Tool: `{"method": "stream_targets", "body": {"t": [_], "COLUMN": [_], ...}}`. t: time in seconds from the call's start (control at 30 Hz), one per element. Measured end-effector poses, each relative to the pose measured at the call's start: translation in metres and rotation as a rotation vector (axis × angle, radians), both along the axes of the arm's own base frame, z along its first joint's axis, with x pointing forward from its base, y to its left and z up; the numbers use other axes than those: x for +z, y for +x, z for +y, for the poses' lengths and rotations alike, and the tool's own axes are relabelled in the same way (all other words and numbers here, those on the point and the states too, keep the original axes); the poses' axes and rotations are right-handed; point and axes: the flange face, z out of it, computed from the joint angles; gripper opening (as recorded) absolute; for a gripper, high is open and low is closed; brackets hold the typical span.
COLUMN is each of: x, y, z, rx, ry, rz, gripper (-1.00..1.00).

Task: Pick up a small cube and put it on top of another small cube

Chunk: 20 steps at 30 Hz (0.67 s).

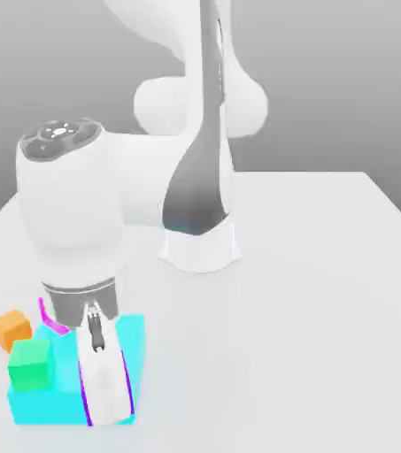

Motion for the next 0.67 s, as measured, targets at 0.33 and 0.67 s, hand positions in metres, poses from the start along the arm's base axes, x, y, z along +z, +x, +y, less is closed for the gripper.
{"method": "stream_targets", "body": {"t": [0.33, 0.67], "x": [0.046, -0.004], "y": [-0.053, -0.067], "z": [-0.078, -0.090], "rx": [0.353, 0.464], "ry": [-0.020, -0.033], "rz": [-0.014, -0.012], "gripper": [-1.00, 1.00]}}
